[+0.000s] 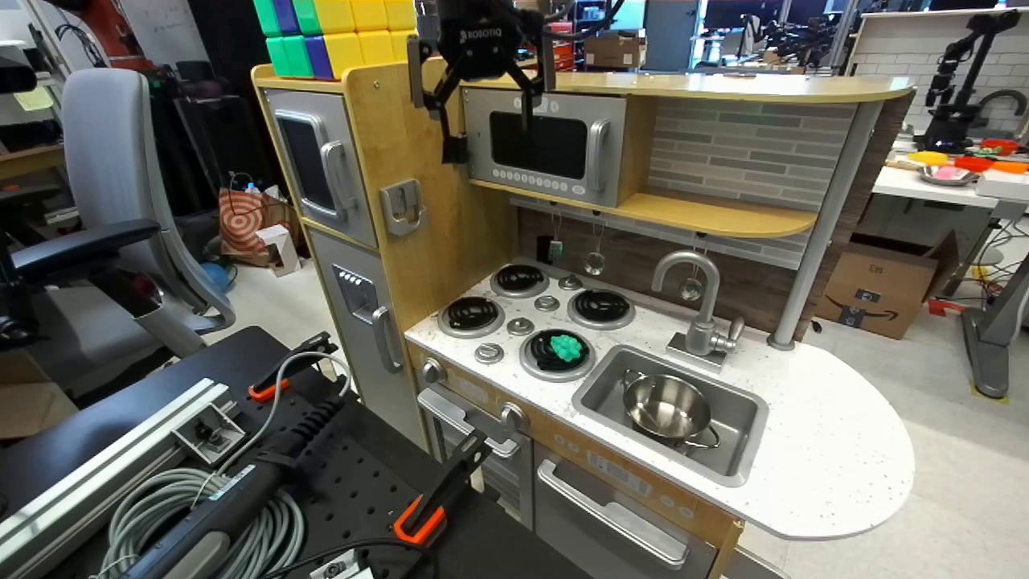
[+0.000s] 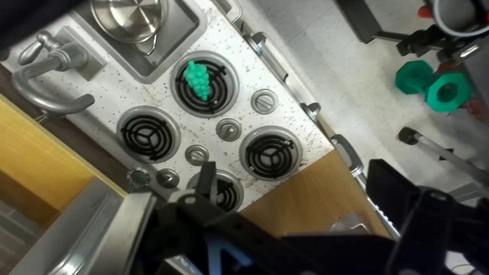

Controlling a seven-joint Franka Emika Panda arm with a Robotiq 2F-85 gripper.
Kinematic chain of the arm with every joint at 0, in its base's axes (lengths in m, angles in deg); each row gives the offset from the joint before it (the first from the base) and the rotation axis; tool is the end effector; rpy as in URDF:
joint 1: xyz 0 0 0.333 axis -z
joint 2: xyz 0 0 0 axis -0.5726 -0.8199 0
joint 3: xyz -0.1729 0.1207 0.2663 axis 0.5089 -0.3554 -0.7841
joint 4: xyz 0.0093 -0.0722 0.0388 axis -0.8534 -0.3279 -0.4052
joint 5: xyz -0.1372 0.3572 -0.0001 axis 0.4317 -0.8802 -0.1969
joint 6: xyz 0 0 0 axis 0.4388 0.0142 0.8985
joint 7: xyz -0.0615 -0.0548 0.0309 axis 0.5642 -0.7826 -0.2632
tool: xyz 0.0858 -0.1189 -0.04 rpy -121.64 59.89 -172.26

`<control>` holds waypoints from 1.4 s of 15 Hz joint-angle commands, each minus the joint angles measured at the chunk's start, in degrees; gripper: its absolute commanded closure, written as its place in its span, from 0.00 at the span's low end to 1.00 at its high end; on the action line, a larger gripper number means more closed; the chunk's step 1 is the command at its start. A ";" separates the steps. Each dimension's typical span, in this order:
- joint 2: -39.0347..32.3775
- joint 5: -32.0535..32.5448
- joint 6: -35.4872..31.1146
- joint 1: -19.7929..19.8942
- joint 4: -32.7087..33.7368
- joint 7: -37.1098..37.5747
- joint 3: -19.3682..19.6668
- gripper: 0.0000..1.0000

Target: Put the plastic grapes in the pot in the sink

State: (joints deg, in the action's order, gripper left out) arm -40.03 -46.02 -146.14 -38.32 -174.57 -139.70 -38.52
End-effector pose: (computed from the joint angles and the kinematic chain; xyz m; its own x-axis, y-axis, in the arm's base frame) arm 0.5369 0.0137 0.3542 0.5954 0.7964 0.1062 0.7958 -0.6028 0.0585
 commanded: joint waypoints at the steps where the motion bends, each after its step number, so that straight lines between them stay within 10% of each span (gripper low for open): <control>1: -6.73 1.48 -10.92 1.60 -1.41 1.16 -1.02 0.00; 14: -32.29 12.05 -12.50 2.97 18.56 23.97 -0.13 0.00; 21: -31.82 13.44 -11.47 4.56 17.36 24.70 -2.38 0.00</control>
State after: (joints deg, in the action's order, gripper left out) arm -71.88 -34.62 -157.90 -35.76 -157.36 -116.34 -38.86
